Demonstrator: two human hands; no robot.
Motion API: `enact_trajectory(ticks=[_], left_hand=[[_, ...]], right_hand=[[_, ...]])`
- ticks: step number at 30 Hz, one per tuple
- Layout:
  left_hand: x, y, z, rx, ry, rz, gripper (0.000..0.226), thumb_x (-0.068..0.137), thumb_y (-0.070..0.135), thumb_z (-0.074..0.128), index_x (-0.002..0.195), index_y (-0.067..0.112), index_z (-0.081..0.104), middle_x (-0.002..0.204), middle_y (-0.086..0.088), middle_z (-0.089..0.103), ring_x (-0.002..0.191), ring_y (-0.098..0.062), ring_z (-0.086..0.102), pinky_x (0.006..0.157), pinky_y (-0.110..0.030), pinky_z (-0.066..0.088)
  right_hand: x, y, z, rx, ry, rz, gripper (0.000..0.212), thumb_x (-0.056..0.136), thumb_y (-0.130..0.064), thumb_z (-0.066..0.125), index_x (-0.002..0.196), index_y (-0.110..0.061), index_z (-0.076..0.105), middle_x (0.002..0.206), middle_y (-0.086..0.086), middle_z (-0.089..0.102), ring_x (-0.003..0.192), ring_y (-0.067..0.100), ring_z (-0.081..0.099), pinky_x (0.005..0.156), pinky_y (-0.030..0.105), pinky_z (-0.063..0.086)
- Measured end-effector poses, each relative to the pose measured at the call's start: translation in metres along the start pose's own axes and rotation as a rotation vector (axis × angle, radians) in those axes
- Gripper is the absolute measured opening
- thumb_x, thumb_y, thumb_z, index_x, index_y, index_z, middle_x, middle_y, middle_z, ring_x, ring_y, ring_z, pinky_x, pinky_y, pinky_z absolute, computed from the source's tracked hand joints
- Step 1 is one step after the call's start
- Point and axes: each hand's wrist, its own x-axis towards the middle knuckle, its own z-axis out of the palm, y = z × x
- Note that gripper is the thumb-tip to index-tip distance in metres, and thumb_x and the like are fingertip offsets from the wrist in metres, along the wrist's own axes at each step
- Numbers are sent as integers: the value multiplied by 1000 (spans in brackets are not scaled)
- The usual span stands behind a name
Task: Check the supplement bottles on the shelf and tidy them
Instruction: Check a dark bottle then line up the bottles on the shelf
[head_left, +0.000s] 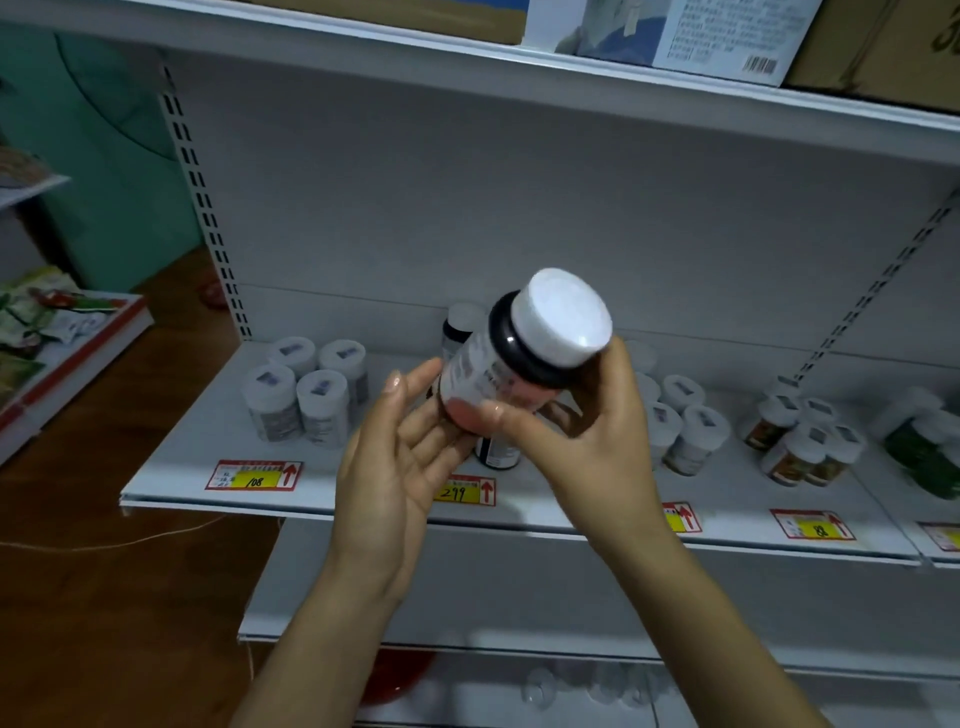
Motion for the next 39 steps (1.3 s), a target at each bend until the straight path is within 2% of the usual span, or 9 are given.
enact_trajectory(ticks=[3,6,10,14,20,23,26,35,39], left_hand=[[2,-4,-8,-13,61,-25,48,86,46,46,119,16,61,102,-6,74,93,-17,70,70,-24,57],[-1,-5,-8,22,9,-38,53,77,52,51,121,22,60,110,-3,72,102,-18,69,79,-33,56],[3,-9,-1,83,-69,22,50,71,31,66,119,19,60,111,-8,71,94,-22,71,75,-31,59],[18,0,0,299,-25,314,51,67,12,76,113,24,56,107,10,69,102,-6,66,78,-19,54],[67,2,-11,484,-50,399,65,84,6,70,137,25,37,130,9,54,114,-1,57,87,-17,50],[91,-29,-28,1098,2,551,54,85,35,60,135,16,48,131,3,56,118,-15,53,91,-28,47],[98,-60,-41,1620,-156,655,57,82,44,45,116,4,66,126,-14,63,114,-32,60,79,-39,57],[103,-60,-40,1705,-214,672,48,78,34,45,99,1,73,101,-13,74,94,-28,70,64,-31,58],[105,-59,-41,1698,-222,639,49,77,36,45,101,3,73,103,-12,73,98,-27,70,65,-30,58]], right_hand=[[12,-5,-8,129,32,204,51,69,-27,79,113,-15,59,103,2,72,93,13,70,76,29,58],[19,-1,-13,217,-28,357,52,69,-40,78,109,-11,62,99,7,74,87,20,72,69,32,58],[26,5,-11,187,-112,375,52,67,-35,79,112,-14,61,102,0,74,95,17,71,81,36,56],[62,-7,-20,183,-80,295,51,77,-35,71,123,-15,57,96,-2,72,89,17,69,75,33,57],[111,-18,-14,-62,-112,91,31,87,-16,68,117,-12,61,107,6,68,98,18,68,75,32,58],[131,2,2,-221,-52,-24,36,81,-15,76,111,-19,57,111,-5,59,104,10,58,83,24,55],[147,31,15,-348,-78,-53,40,79,-19,78,110,-18,54,105,-12,54,100,8,53,74,10,47],[165,105,34,-880,-290,78,53,72,-44,79,112,-20,55,107,-4,60,104,18,57,93,36,44],[165,122,40,-1096,-308,108,56,71,-56,74,110,-22,53,103,-3,59,107,21,52,92,35,33]])
